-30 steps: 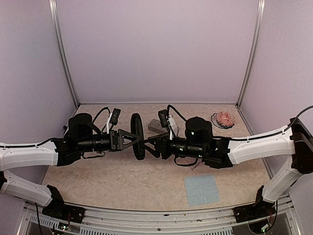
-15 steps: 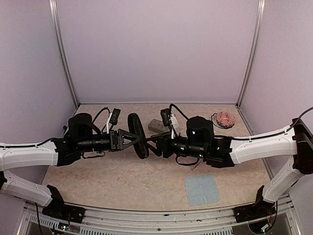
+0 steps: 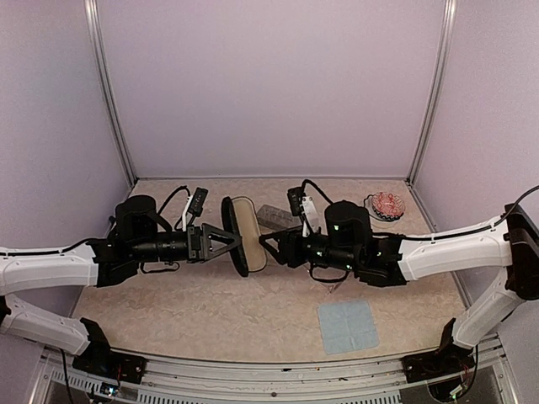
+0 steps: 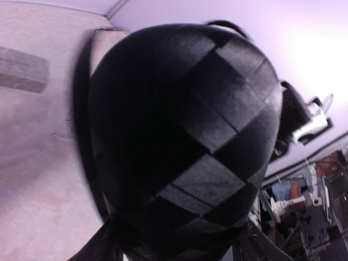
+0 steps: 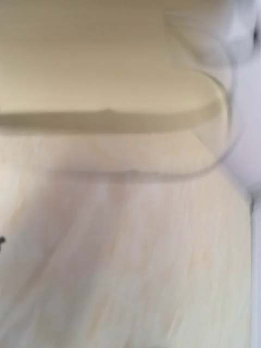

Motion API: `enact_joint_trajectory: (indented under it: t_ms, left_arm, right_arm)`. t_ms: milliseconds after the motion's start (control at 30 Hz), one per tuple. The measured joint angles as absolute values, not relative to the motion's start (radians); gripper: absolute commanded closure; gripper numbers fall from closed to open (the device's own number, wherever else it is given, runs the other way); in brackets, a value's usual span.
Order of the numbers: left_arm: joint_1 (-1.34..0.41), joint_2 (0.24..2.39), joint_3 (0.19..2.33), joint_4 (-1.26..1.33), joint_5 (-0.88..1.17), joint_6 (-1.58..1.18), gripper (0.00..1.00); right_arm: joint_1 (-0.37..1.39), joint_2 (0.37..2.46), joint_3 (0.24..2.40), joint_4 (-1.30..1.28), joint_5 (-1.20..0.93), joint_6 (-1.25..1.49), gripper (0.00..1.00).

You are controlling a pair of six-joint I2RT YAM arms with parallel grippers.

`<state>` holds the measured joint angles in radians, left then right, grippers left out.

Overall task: Organize the sunglasses
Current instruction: Open the sunglasses case and the sunglasses case.

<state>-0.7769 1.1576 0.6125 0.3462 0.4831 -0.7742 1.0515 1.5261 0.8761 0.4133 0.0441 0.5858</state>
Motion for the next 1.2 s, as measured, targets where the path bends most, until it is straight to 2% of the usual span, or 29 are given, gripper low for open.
enact_joint_trajectory:
  t_ms: [67,333,733,1200]
  left_arm:
    - [-0.812,1.134,0.613,0.381,0.550,-0.776,1.00]
    - [-0.821,1.124,0.610,0.371,0.565,-0.769,1.00]
    - [-0.850,1.102,0.611,0.412,0.606,-0.739,1.00]
    - [-0.868,1.079,0.613,0.444,0.662,-0.728,1.00]
  right_arm:
    - [1.020,1.544,0.864,0.395,0.059,0.590,0.53]
    - [1.024,1.523,0.854,0.394,0.041,0.587,0.53]
    - [1.017,1.383,0.779,0.421,-0.048,0.543,0.42]
    - [0.992,1.267,0.714,0.530,-0.159,0.524,0.39]
